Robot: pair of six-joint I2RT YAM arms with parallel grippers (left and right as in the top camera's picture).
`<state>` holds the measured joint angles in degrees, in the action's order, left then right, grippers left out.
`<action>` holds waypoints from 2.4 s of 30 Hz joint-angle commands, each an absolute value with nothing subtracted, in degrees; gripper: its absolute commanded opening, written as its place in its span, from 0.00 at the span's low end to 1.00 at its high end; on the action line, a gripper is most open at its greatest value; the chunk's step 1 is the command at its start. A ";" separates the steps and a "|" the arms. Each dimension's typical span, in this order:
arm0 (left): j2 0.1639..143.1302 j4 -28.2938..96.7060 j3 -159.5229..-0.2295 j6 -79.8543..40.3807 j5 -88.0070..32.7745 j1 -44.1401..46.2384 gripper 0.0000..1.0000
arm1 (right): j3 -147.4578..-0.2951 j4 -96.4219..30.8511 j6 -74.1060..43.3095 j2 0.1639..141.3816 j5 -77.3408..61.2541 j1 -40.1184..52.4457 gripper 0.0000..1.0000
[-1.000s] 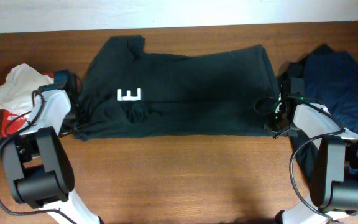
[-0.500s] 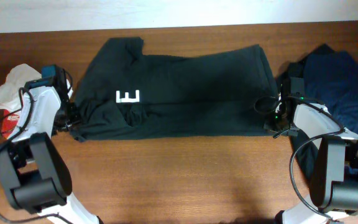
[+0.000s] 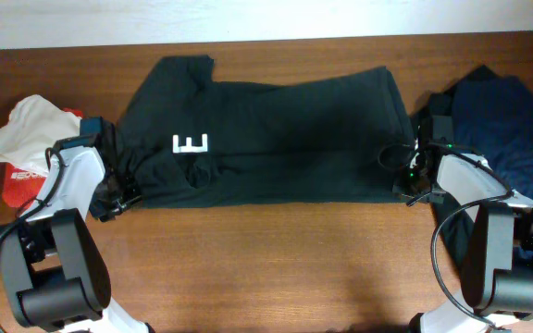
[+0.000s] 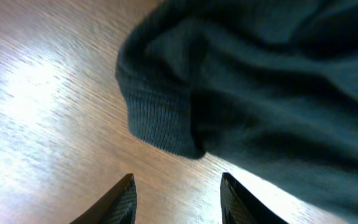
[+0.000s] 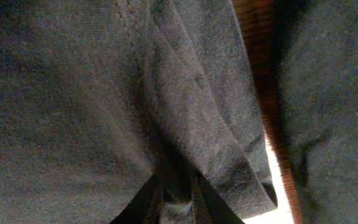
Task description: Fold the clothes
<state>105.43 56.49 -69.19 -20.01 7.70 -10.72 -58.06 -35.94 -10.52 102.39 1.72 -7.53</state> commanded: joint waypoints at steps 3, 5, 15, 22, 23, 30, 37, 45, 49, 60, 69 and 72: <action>104.77 51.57 -64.73 -21.65 10.81 -10.74 0.38 | -57.54 -36.34 -10.79 102.72 3.29 -7.90 0.21; 104.77 50.43 -64.71 -21.63 11.99 -10.74 0.38 | -57.54 -36.38 -10.79 102.72 3.29 -7.90 0.20; 104.75 48.47 -64.99 -21.61 10.26 -10.74 0.38 | -57.54 -36.58 -10.98 102.72 3.29 -7.90 0.20; 104.75 48.01 -65.04 -21.61 8.32 -10.74 0.39 | -57.54 -36.60 -10.96 102.72 3.29 -7.90 0.20; 104.75 48.01 -65.04 -21.61 8.32 -10.74 0.39 | -57.54 -36.58 -10.98 102.72 3.29 -7.90 0.21; 104.75 48.03 -65.04 -21.63 11.46 -10.76 0.00 | -57.54 -36.67 -10.98 102.72 3.29 -7.90 0.21; 104.75 49.06 -65.30 -21.32 16.88 -10.92 0.00 | -57.54 -36.64 -10.96 102.69 3.29 -7.90 0.20; 104.12 49.58 -65.80 -20.16 23.07 -12.10 0.00 | -57.54 -36.82 -10.98 102.72 3.29 -7.90 0.20; 104.12 48.75 -65.80 -21.87 27.66 -13.19 0.00 | -57.54 -36.82 -10.98 102.72 3.29 -7.90 0.20; 104.12 49.56 -66.43 -22.94 35.75 -13.30 0.00 | -57.54 -37.98 -10.98 102.72 3.29 -7.90 0.19; 104.01 60.45 -66.43 -23.57 16.08 -13.28 0.00 | -57.54 -52.21 -14.04 102.61 3.33 -7.94 0.05; 103.85 62.50 -66.43 -23.62 15.92 -13.30 0.00 | -57.54 -55.70 -14.87 101.84 3.53 -7.97 0.05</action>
<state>105.43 60.95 -65.60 -22.41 20.27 -12.88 -58.19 -53.58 -12.75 102.39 1.72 -7.53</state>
